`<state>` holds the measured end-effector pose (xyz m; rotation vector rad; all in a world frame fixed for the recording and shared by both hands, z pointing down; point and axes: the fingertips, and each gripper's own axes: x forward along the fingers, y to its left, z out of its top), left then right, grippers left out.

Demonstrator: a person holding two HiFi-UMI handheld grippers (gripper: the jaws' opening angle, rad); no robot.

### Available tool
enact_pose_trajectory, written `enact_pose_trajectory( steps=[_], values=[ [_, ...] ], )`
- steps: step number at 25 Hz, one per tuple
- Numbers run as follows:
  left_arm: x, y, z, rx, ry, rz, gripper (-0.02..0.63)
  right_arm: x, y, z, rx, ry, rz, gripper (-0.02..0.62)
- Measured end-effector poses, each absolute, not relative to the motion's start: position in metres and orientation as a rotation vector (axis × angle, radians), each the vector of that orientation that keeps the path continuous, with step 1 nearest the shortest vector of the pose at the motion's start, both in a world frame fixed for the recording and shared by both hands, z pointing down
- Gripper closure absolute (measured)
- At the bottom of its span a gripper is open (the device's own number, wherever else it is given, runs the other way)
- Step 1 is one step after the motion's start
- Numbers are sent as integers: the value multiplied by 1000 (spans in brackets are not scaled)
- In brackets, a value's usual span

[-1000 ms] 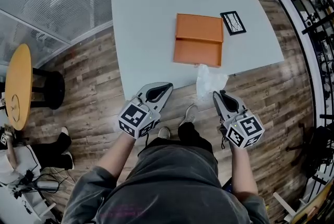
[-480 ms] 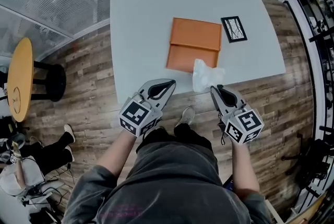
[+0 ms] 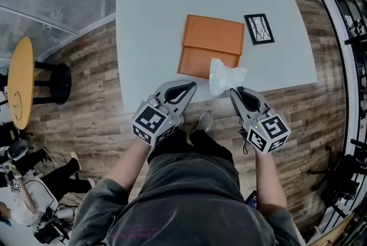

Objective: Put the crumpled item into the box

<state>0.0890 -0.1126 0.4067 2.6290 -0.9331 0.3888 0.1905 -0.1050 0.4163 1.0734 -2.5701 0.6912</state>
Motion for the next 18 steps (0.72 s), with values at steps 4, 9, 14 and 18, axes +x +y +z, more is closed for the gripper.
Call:
enact_pose_trajectory(
  steps=[4, 9, 14, 18],
  values=[
    [92, -118, 415, 2612, -913, 392, 594, 189, -110, 425, 1063, -2551, 697, 566],
    [89, -128, 431, 2599, -867, 399, 594, 183, -124, 438, 1080, -2519, 712, 566],
    [90, -134, 440, 2591, -818, 395, 594, 183, -131, 451, 1098, -2477, 737, 566],
    [80, -145, 450, 2584, -778, 393, 594, 175, -144, 466, 1120, -2432, 754, 566]
  ],
)
